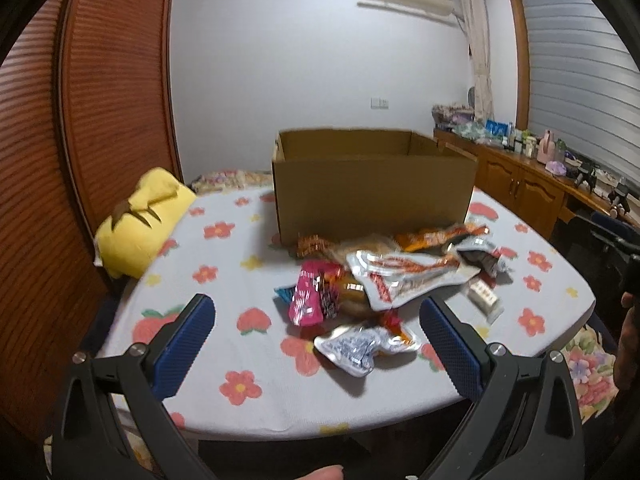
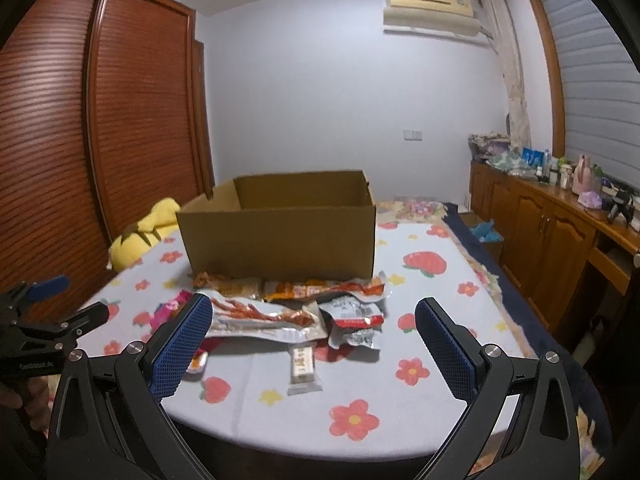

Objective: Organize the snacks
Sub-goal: 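Grasp the white red-banded snack packet with the right tool while the left tool approaches the pile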

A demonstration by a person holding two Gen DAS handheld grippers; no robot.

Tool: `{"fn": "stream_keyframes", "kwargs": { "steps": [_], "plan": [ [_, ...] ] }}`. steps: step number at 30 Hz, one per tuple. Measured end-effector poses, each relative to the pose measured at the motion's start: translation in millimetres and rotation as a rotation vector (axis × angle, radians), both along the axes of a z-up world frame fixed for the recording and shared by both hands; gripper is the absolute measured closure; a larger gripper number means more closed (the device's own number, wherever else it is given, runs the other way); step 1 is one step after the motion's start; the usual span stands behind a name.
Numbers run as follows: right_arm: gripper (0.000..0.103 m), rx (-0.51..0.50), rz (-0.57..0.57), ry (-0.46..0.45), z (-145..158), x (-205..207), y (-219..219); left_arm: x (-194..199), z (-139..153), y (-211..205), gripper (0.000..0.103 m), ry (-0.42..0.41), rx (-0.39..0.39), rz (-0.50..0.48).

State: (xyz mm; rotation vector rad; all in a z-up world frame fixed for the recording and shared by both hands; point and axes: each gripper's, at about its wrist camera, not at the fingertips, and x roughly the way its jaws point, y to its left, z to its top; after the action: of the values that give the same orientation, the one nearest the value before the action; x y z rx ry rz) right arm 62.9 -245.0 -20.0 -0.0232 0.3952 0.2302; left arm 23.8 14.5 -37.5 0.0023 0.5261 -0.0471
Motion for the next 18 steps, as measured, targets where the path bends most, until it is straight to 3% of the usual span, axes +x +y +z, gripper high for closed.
{"fn": "stream_keyframes", "kwargs": {
  "steps": [8, 18],
  "plan": [
    [0.003, -0.051, 0.031, 0.094, -22.3, 25.9, -4.5, 23.8, -30.2, 1.7, 0.001, 0.100, -0.017, -0.043],
    [0.006, -0.083, 0.070, 0.212, -46.8, 50.0, -11.3, 40.4, -45.7, -6.3, 0.001, 0.168, -0.011, -0.083]
  ]
}}
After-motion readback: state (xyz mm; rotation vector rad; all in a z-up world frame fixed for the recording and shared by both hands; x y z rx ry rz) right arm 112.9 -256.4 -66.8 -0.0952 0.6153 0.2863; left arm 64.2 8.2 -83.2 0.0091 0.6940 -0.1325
